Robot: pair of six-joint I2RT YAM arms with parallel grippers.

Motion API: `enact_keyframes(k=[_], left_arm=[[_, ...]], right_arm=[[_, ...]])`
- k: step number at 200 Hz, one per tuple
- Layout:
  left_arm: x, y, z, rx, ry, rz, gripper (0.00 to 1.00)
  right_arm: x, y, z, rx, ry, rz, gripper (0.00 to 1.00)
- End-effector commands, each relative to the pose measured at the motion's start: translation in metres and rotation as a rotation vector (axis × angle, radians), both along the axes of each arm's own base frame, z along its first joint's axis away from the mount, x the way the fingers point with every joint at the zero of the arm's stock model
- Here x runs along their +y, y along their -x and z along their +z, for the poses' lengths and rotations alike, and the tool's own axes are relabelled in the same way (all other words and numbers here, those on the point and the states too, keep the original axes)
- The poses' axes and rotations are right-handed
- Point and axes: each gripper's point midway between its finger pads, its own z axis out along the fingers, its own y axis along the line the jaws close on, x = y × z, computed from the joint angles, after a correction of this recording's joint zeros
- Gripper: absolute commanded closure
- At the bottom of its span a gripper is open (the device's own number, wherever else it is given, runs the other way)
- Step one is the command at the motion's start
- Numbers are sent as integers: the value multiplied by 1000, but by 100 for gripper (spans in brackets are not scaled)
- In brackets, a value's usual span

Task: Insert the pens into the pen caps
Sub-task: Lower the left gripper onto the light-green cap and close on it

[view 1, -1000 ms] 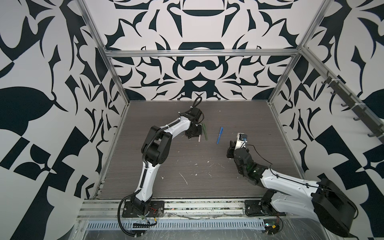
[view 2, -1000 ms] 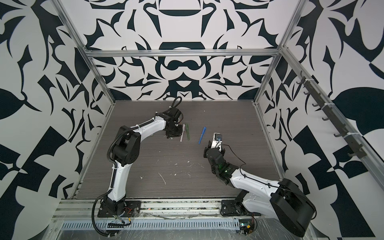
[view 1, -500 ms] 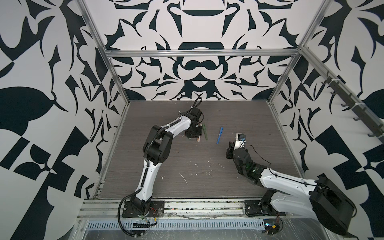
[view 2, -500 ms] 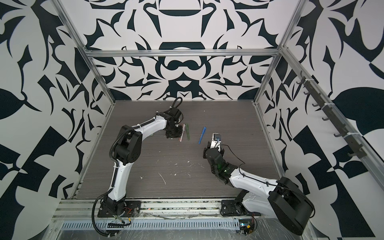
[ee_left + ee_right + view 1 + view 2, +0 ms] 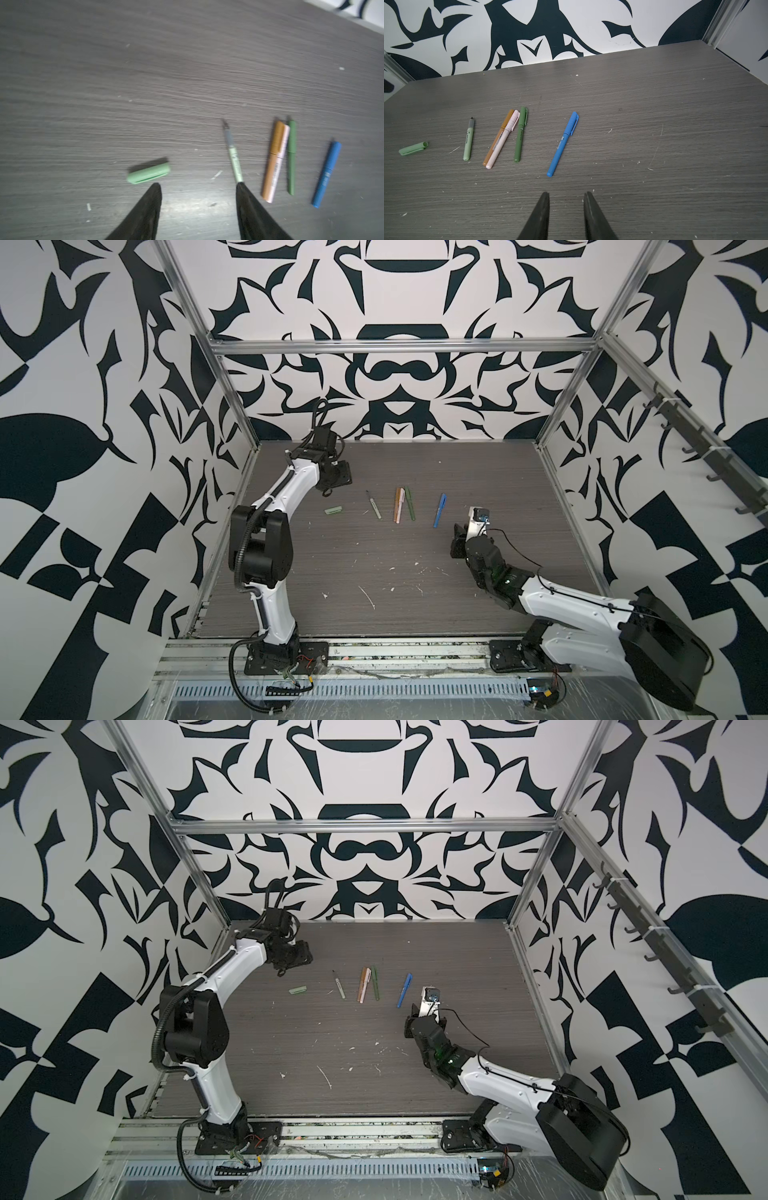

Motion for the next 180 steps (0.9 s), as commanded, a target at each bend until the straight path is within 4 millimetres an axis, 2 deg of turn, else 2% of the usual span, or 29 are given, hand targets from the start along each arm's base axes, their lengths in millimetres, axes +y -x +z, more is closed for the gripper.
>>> enact_keyframes(k=[1, 21, 44, 73, 92, 143, 180], left_arm=[[-5, 5, -32, 99, -11, -15, 39], [2, -7, -46, 128, -49, -13, 39], [-2, -17, -61, 151, -45, -32, 39], [-11, -15, -78, 204, -6, -42, 40], [-15, -4, -85, 219, 32, -34, 40], [-26, 26, -85, 217, 87, -50, 43], [-26, 49, -87, 217, 88, -63, 44]], right_arm=[[8, -7, 17, -28, -38, 9, 67], [11, -7, 16, -22, -34, 22, 67], [14, -8, 14, -13, -28, 33, 67], [16, -9, 13, -7, -23, 40, 67], [16, -9, 13, -8, -23, 40, 67], [17, -9, 12, -3, -24, 43, 68], [17, -8, 12, 1, -25, 45, 69]])
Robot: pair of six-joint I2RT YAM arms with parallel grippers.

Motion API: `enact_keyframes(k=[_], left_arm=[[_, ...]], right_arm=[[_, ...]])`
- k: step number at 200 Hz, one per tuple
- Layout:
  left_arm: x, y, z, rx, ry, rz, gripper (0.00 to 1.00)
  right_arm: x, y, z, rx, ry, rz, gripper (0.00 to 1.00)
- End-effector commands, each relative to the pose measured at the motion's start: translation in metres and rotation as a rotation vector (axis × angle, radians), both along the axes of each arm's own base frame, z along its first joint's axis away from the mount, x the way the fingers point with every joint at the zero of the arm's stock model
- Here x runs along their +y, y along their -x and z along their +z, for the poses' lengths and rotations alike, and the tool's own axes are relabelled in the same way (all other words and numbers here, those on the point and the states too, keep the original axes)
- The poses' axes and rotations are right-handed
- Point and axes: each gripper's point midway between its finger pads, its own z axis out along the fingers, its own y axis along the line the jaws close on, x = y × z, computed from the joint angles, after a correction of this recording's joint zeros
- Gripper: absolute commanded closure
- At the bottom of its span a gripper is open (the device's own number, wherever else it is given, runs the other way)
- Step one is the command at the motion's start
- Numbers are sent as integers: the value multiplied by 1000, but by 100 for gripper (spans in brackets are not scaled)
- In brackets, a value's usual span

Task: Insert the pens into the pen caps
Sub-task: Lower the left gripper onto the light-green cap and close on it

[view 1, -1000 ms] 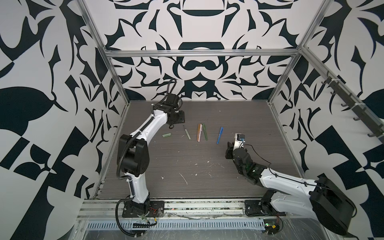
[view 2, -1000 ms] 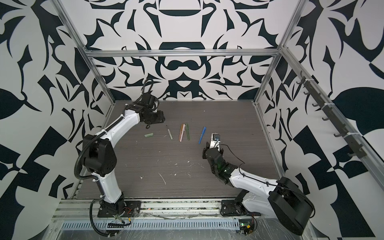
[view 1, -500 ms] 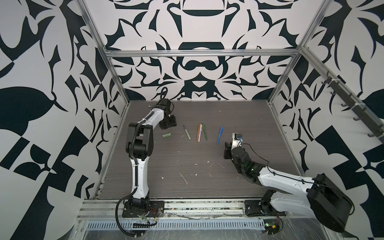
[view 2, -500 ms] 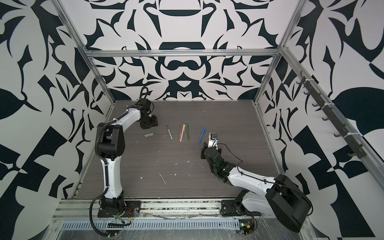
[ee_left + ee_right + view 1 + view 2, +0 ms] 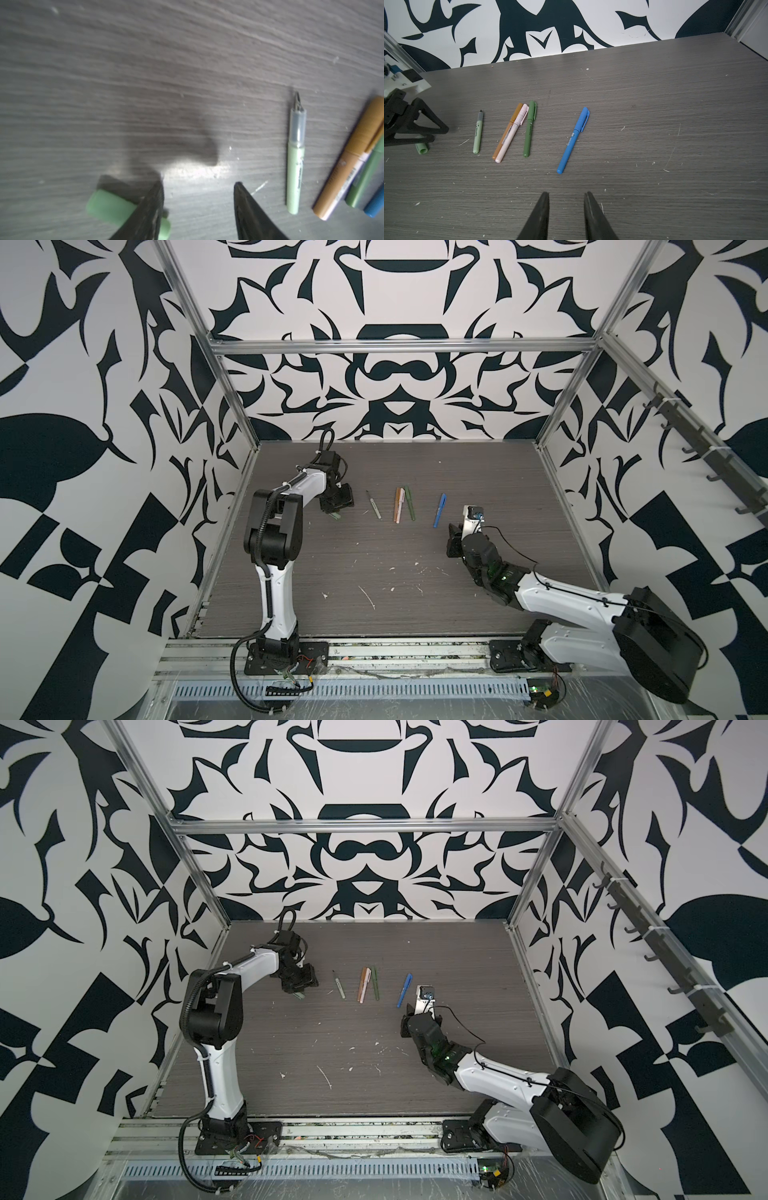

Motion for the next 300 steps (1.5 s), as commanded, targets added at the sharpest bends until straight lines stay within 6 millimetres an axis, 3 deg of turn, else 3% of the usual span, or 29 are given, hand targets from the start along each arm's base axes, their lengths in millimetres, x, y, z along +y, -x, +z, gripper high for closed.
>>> enact_keyframes(k=[1, 44, 87, 109, 181, 221, 300], left_arm=[[-4, 17, 5, 5, 21, -6, 44], [1, 38, 7, 15, 0, -10, 45], [19, 29, 45, -70, -94, 9, 45], [25, 25, 53, -93, -125, 45, 46], [39, 9, 19, 8, -237, 98, 49], [46, 10, 0, 47, -288, 87, 52], [57, 16, -13, 69, -361, 50, 72]], right_arm=[[4, -6, 15, -26, -20, -4, 69], [7, -6, 12, -13, -19, 10, 70], [8, -6, 13, -14, -22, 10, 72], [8, -7, 14, -14, -23, 11, 72], [8, -5, 17, -17, -22, 18, 73], [8, -5, 18, -20, -24, 18, 74], [10, -6, 14, -9, -22, 26, 77]])
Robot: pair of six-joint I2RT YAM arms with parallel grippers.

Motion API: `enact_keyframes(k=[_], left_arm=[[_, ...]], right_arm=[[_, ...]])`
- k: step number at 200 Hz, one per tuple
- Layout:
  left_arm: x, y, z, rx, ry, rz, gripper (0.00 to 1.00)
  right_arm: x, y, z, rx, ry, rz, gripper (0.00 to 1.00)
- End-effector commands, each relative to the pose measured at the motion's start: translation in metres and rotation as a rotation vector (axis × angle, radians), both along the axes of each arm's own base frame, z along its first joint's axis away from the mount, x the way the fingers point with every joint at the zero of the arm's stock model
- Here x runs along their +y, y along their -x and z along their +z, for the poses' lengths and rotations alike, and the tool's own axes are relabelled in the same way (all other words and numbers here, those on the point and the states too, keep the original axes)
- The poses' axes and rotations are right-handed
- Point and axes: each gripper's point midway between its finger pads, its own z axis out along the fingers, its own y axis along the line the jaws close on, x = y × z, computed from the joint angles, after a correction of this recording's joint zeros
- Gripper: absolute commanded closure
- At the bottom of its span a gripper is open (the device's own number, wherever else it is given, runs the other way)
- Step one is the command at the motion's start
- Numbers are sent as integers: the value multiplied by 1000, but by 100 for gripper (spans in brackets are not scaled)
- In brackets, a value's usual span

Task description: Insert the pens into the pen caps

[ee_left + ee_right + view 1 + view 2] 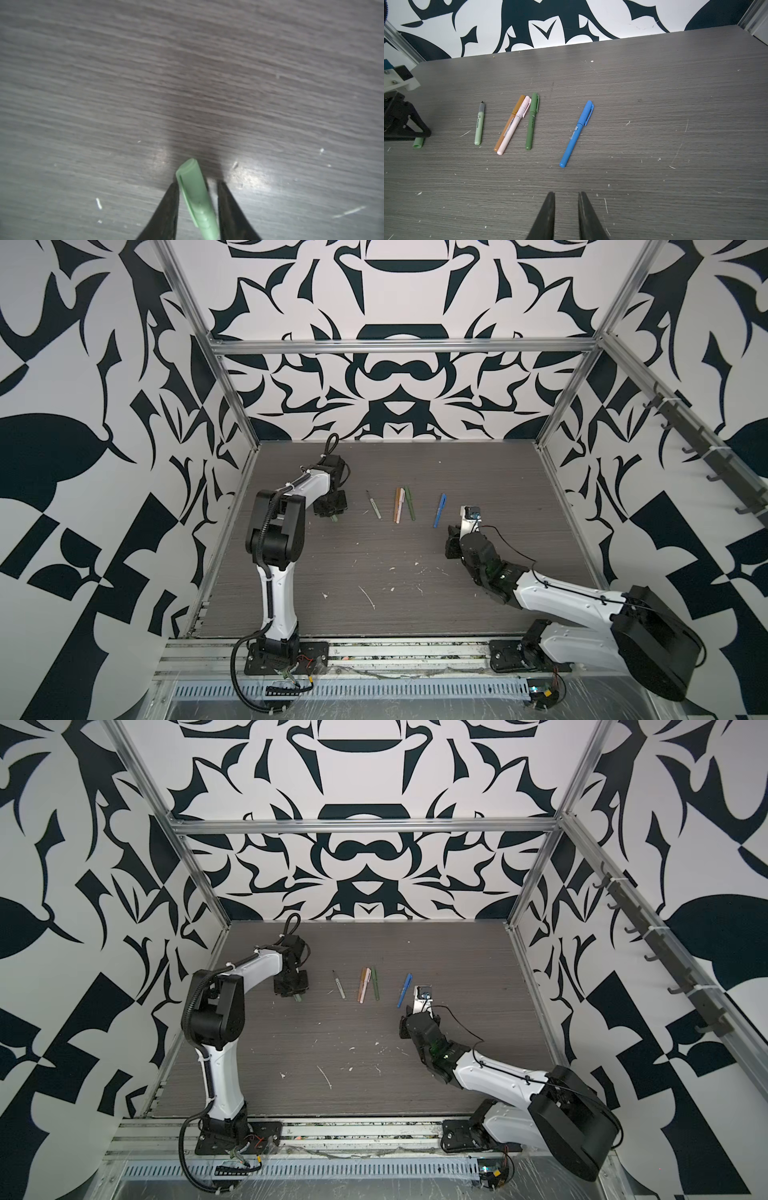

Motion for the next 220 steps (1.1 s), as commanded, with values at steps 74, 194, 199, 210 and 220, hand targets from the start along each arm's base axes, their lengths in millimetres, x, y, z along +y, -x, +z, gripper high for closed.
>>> enact_keyframes(k=[74, 194, 199, 210, 220], left_arm=[[-18, 21, 21, -17, -3, -76, 76], [-144, 118, 18, -33, 67, -292, 76], [-154, 122, 17, -32, 68, -311, 76], [-171, 133, 12, -23, 62, -340, 76], [-188, 140, 4, -12, 77, -369, 75]], right_arm=[[7, -7, 19, -37, -31, 2, 78], [-7, -5, 23, -60, -30, -55, 79], [-10, -5, 24, -66, -34, -64, 79], [-14, -4, 27, -80, -37, -81, 79], [-18, -3, 29, -90, -38, -95, 79]])
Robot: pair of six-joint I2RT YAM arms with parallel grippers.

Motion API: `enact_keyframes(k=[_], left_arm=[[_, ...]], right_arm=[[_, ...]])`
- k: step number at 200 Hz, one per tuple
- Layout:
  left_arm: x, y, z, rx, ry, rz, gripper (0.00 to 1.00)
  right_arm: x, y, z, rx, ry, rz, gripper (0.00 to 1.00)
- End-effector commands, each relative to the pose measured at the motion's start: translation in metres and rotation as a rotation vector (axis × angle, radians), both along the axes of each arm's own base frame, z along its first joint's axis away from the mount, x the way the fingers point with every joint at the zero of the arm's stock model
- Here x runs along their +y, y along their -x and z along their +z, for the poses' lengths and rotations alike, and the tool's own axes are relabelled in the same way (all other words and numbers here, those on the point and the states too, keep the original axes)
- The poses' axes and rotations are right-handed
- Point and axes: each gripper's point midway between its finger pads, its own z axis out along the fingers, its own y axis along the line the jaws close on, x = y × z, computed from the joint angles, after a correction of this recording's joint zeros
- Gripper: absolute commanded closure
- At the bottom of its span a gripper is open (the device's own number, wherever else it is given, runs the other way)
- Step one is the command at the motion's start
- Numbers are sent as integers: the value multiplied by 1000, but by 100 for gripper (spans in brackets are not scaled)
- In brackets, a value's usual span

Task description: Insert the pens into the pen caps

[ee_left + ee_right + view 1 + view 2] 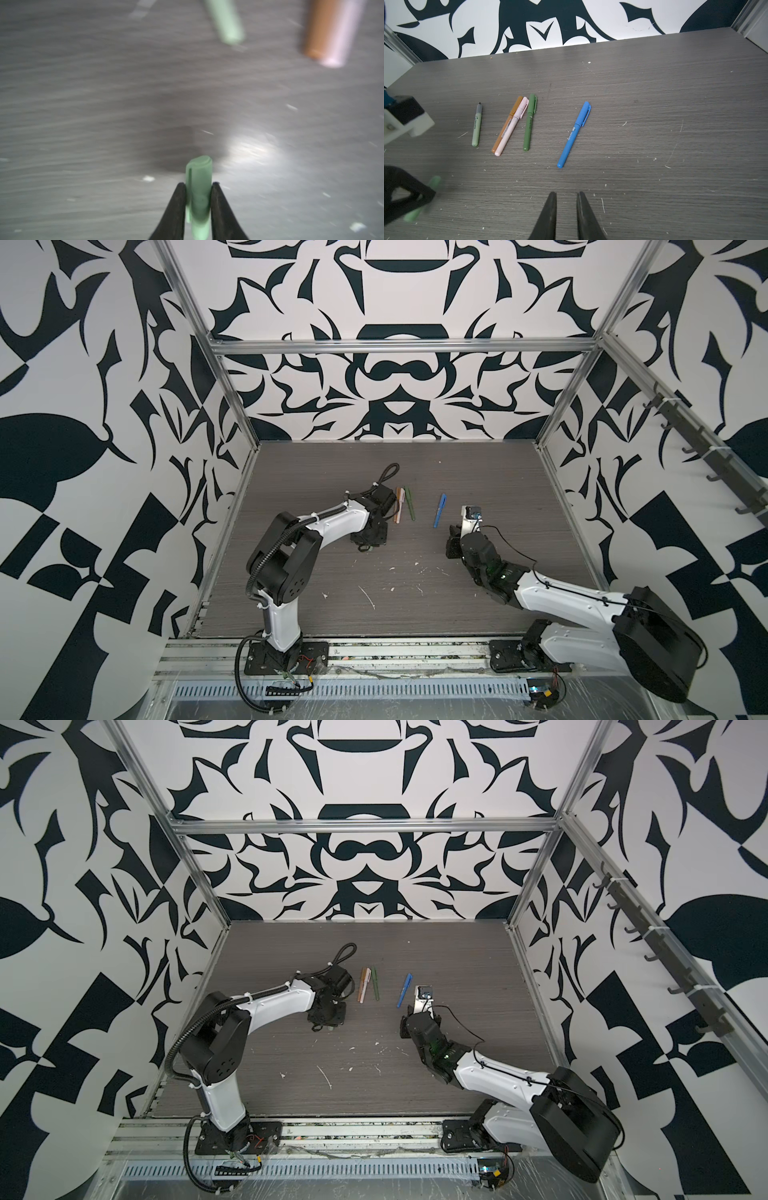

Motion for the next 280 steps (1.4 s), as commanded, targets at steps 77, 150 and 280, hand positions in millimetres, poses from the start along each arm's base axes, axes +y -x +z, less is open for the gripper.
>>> enact_keyframes(k=[77, 150, 280], left_arm=[[-93, 19, -17, 57, 91, -86, 63], [-27, -54, 44, -74, 82, 37, 50], [17, -139, -9, -62, -114, 173, 55]], right_arm=[[-16, -2, 23, -79, -28, -81, 77], [-21, 1, 28, -96, -40, -90, 77], [-13, -1, 28, -83, -36, -56, 77]])
